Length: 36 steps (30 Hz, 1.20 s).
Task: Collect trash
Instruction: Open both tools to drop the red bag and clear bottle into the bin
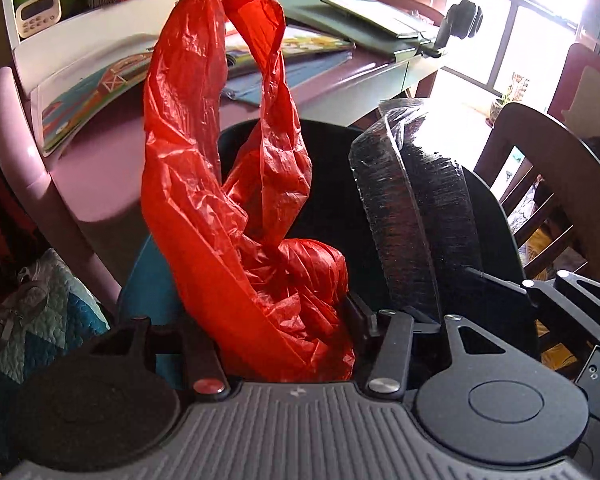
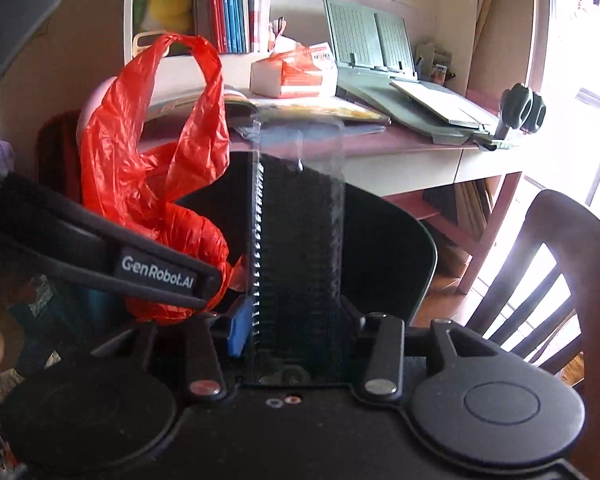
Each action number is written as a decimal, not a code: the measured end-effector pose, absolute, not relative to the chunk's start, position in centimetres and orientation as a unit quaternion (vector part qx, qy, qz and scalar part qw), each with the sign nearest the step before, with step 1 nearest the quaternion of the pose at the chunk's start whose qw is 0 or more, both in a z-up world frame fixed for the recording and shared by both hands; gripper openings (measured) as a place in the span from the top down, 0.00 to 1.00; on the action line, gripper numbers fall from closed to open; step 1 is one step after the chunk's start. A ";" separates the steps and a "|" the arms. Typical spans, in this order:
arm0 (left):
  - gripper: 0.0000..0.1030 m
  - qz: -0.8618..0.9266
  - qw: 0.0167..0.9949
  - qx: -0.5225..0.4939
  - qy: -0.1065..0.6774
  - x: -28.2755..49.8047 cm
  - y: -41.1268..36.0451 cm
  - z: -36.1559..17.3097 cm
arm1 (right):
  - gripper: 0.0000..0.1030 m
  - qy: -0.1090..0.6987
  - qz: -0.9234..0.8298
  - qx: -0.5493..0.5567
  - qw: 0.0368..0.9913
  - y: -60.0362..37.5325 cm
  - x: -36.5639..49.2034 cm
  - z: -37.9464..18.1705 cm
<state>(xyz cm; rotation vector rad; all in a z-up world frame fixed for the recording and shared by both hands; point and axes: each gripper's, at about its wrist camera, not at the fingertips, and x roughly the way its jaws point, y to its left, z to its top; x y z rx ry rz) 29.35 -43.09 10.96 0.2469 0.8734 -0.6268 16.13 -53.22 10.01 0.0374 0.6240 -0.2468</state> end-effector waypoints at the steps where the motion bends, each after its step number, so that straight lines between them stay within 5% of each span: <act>1: 0.48 -0.297 0.851 0.118 0.416 29.4 -43.2 10.9 | 0.56 0.307 -0.119 0.016 0.944 -53.2 16.2 10.0; 12: 0.31 -0.304 0.857 0.114 0.399 28.6 -42.6 12.1 | 0.46 0.294 -0.123 0.014 0.948 -52.9 15.1 10.7; 36: 0.31 -0.278 0.889 0.047 0.361 20.7 -28.2 17.9 | 0.42 0.257 -0.024 -0.014 0.966 -41.7 9.5 16.1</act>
